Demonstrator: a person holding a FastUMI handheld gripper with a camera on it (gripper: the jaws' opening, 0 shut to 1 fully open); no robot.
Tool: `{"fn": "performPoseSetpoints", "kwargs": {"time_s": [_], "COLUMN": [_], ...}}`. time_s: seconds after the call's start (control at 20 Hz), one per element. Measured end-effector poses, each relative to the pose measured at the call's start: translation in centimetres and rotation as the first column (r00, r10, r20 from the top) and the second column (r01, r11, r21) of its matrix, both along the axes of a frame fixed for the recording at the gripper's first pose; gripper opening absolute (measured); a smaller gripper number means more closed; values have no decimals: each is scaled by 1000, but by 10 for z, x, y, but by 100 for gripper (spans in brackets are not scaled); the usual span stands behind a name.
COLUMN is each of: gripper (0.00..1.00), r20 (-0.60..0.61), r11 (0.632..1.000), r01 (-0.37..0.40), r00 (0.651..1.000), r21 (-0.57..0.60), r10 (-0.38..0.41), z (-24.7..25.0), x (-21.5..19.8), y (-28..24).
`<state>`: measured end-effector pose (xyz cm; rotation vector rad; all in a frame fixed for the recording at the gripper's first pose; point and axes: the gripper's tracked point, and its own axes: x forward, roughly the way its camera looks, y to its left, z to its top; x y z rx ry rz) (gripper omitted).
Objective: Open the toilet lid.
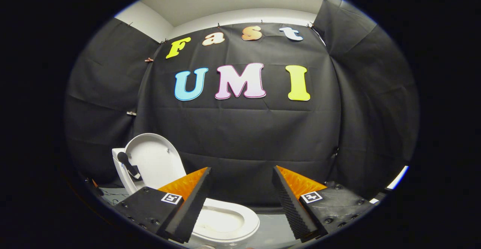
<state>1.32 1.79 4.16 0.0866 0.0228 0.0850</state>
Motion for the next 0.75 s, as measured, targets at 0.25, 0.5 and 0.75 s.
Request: {"fn": "performPoseSetpoints", "kwargs": {"time_s": [0.25,0.5,0.75], "gripper": [99,99,99], "r20": [2,10,12], "r11": [1000,1000,1000], "r01": [-5,-4,-9], "r00": [1000,1000,1000], "r21": [5,7,4], "r10": [5,4,9], "z": [1,3,3], "x": [-2,-2,-2], "y": [1,0,4]}}
